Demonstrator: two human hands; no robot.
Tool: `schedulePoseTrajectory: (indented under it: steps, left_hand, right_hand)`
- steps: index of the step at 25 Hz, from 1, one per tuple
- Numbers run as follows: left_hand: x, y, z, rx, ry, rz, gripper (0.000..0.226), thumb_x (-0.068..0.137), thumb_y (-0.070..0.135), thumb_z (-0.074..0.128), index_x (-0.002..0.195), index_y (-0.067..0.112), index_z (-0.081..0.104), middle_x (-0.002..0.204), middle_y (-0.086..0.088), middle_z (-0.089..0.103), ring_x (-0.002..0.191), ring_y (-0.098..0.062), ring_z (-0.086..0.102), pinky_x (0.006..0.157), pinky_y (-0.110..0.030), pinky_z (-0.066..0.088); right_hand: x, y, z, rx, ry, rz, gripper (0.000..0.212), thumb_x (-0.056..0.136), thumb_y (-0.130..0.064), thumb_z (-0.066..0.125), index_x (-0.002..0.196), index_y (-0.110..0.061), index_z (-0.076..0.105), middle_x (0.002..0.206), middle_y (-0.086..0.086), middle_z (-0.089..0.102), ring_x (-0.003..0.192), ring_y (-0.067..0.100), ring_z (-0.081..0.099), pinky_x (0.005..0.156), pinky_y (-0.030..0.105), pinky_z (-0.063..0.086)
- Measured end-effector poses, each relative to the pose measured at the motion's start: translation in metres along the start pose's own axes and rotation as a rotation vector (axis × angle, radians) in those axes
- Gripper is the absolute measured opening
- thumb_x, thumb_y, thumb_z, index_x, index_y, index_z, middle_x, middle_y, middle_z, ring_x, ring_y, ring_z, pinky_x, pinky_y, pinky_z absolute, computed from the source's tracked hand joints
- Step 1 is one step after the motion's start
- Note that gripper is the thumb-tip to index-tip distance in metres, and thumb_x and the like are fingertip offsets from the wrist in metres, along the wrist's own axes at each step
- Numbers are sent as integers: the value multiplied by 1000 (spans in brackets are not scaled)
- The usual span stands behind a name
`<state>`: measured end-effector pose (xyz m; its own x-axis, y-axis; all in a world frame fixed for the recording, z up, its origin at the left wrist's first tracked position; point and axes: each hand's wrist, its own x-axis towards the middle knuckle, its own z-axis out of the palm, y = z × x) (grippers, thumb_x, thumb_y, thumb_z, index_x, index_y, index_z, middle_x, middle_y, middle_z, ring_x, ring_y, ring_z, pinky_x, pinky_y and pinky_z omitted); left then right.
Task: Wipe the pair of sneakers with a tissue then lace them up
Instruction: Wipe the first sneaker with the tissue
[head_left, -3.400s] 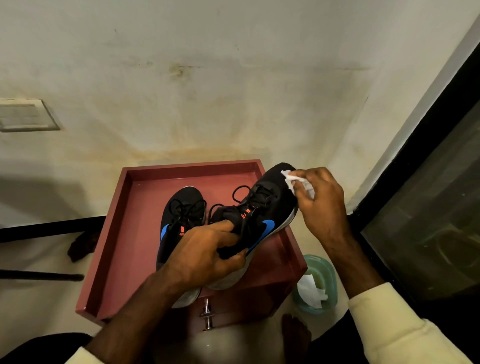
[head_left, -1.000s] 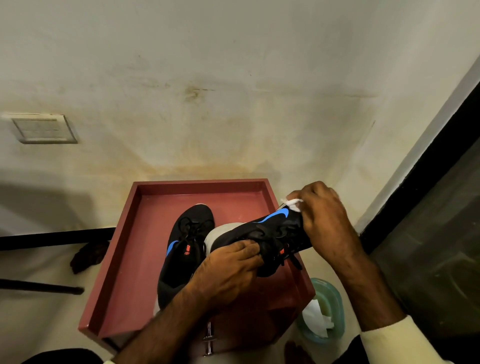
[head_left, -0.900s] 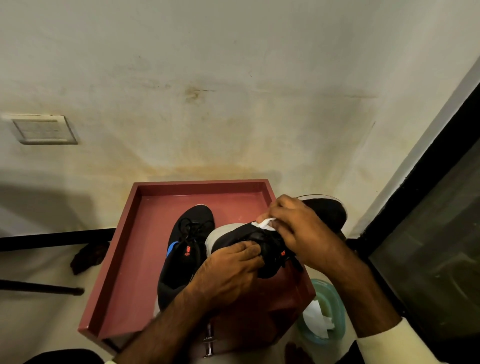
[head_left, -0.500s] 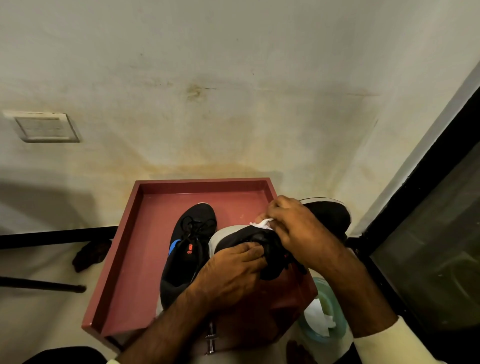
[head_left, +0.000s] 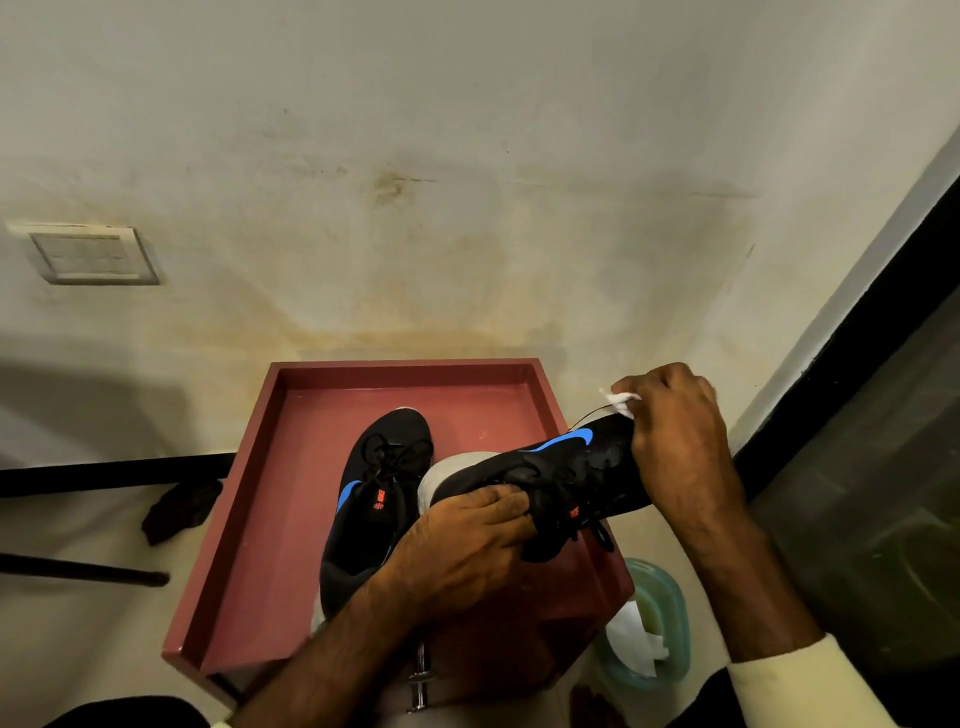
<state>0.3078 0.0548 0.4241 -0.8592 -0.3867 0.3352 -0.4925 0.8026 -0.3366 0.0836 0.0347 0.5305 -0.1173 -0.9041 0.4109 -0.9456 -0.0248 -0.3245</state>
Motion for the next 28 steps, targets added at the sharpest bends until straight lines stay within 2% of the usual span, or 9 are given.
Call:
schedulePoseTrajectory:
  steps: [3, 8, 11, 13, 16, 18, 20, 24, 28]
  left_hand:
    - [-1, -1, 1, -21, 0, -13, 37, 97, 26, 45, 102, 24, 82, 113, 12, 75, 120, -13, 67, 118, -33, 29]
    - [-1, -1, 4, -19, 40, -13, 35, 96, 27, 47, 104, 25, 82, 116, 12, 75, 122, -12, 66, 117, -33, 31]
    - [-1, -2, 8, -28, 38, -24, 29, 96, 28, 53, 102, 25, 82, 116, 13, 75, 123, -12, 64, 116, -32, 31]
    - [0, -2, 11, -52, 86, -21, 30, 95, 28, 52, 96, 25, 82, 111, 13, 75, 122, -12, 59, 116, -31, 32]
    - [2, 1, 7, -77, 130, -11, 38, 94, 28, 45, 90, 27, 83, 107, 14, 76, 117, -10, 63, 115, -28, 33]
    - [3, 3, 4, -90, 140, -13, 40, 93, 28, 43, 87, 27, 83, 106, 14, 76, 115, -9, 65, 115, -28, 32]
    - [2, 2, 3, -90, 149, -17, 39, 93, 28, 44, 87, 27, 82, 106, 14, 76, 116, -9, 62, 114, -28, 32]
    - [0, 2, 3, -79, 126, 13, 15, 90, 30, 69, 97, 25, 81, 112, 12, 74, 118, -10, 66, 115, -30, 38]
    - [0, 0, 0, -122, 89, -26, 13, 92, 28, 70, 99, 23, 80, 113, 8, 74, 118, -15, 67, 109, -34, 51]
  right_hand:
    - [-11, -11, 9, 80, -170, -208, 38, 94, 5, 60, 117, -21, 77, 114, 1, 61, 107, 18, 53, 83, 15, 34]
    - [-3, 2, 0, 42, 14, 38, 32, 99, 0, 60, 122, -16, 76, 119, 6, 62, 113, 22, 53, 87, 23, 39]
    - [-15, -19, 4, 193, -274, -180, 29, 100, -6, 61, 114, -25, 78, 113, -5, 61, 104, 12, 58, 89, 23, 47]
    - [-17, -27, 7, 313, -400, -182, 26, 101, -11, 62, 112, -27, 79, 113, -8, 62, 104, 8, 60, 89, 20, 47]
    - [-8, -23, 9, 105, -203, -54, 28, 102, -8, 59, 119, -21, 77, 121, 1, 63, 109, 17, 59, 89, 22, 43]
    - [-11, -30, 10, 77, -254, -102, 29, 102, -8, 58, 120, -22, 76, 122, 2, 62, 111, 18, 58, 92, 25, 44]
    - [-17, -35, 13, 216, -381, -152, 28, 102, -9, 59, 116, -25, 78, 117, -3, 62, 108, 14, 59, 93, 24, 47]
    - [-6, -21, 12, 83, -170, -24, 29, 100, -4, 60, 119, -19, 77, 119, 4, 65, 109, 21, 61, 92, 28, 49]
    - [-14, -24, 11, 246, -309, -113, 25, 101, -9, 61, 113, -23, 78, 115, -3, 64, 106, 14, 61, 90, 23, 47]
